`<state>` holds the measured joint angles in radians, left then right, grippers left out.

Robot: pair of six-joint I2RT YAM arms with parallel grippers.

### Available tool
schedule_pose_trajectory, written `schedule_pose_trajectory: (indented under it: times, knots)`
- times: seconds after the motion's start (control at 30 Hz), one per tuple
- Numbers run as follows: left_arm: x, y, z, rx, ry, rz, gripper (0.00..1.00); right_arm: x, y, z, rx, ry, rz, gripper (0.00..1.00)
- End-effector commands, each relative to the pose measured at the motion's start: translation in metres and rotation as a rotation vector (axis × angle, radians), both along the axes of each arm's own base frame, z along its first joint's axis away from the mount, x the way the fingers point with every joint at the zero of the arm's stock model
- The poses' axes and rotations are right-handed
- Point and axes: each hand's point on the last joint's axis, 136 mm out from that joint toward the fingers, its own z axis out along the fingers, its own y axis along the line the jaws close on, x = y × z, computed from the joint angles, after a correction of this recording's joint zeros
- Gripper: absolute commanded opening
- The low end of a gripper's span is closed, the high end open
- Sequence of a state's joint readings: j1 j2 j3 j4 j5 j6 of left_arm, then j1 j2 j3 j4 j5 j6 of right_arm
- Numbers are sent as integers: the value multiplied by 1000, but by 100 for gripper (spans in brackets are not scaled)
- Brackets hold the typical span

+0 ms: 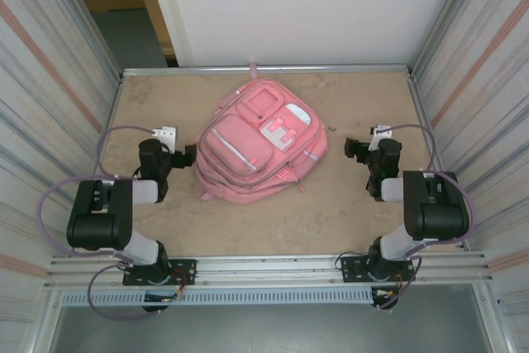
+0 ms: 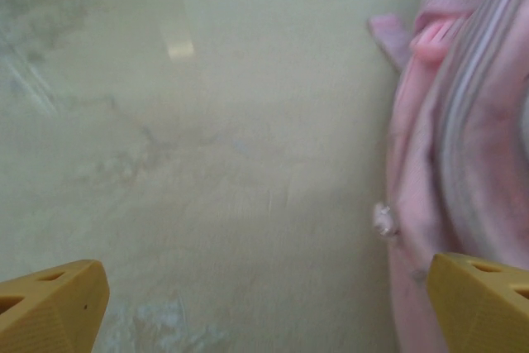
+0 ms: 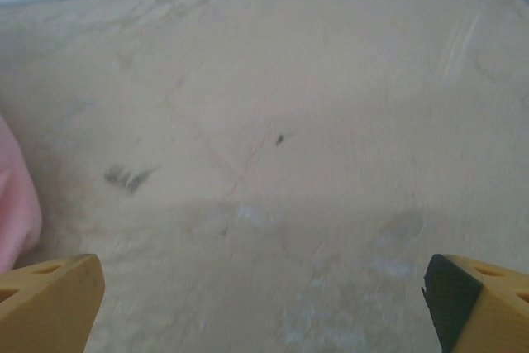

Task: Pack books, pencil case, and school supplies into a backpack

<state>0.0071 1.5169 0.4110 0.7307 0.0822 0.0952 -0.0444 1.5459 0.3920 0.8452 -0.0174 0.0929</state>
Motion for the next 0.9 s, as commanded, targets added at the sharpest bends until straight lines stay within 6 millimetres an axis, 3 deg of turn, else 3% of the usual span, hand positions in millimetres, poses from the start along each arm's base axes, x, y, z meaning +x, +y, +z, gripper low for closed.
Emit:
schedule_pose_trajectory:
  times: [0.0,0.87]
  knots:
    - [7,-7,16,-38,-73,-32,99,1,-1,-3,-3,32,1,99]
    - [6,-7,16,-32,-62,-28,99,1,-1,-3,-8,30,-1,99]
